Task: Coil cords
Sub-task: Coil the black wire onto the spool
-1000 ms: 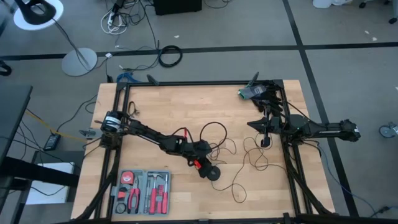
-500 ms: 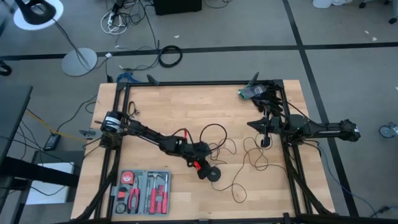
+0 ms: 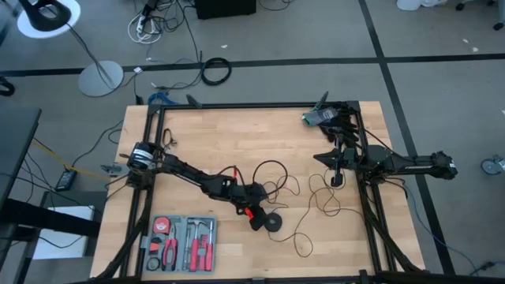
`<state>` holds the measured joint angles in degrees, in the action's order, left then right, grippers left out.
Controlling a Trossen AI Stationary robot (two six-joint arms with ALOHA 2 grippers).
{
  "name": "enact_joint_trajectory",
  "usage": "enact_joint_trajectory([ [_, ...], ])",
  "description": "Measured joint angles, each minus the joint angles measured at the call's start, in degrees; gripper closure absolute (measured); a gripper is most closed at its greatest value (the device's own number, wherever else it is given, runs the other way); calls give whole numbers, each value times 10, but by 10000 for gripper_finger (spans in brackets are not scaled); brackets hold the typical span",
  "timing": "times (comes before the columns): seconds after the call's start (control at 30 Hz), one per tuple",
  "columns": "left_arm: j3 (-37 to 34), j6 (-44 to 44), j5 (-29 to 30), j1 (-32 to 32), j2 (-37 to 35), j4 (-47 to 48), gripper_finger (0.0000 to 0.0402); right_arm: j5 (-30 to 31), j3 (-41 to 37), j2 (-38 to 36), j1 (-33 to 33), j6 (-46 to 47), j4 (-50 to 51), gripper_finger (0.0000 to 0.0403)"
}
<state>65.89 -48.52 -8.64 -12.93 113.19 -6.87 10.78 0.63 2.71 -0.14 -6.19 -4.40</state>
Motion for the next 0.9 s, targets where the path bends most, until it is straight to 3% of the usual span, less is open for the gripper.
enact_joint_trajectory([
  [0.53, 0, -19, 22, -11, 0, -6, 287, 0, 0, 0, 0, 0, 0, 394],
  [0.9, 0, -44, 14, -15, 35, -67, 303, 0, 0, 1, 0, 0, -2, 394],
])
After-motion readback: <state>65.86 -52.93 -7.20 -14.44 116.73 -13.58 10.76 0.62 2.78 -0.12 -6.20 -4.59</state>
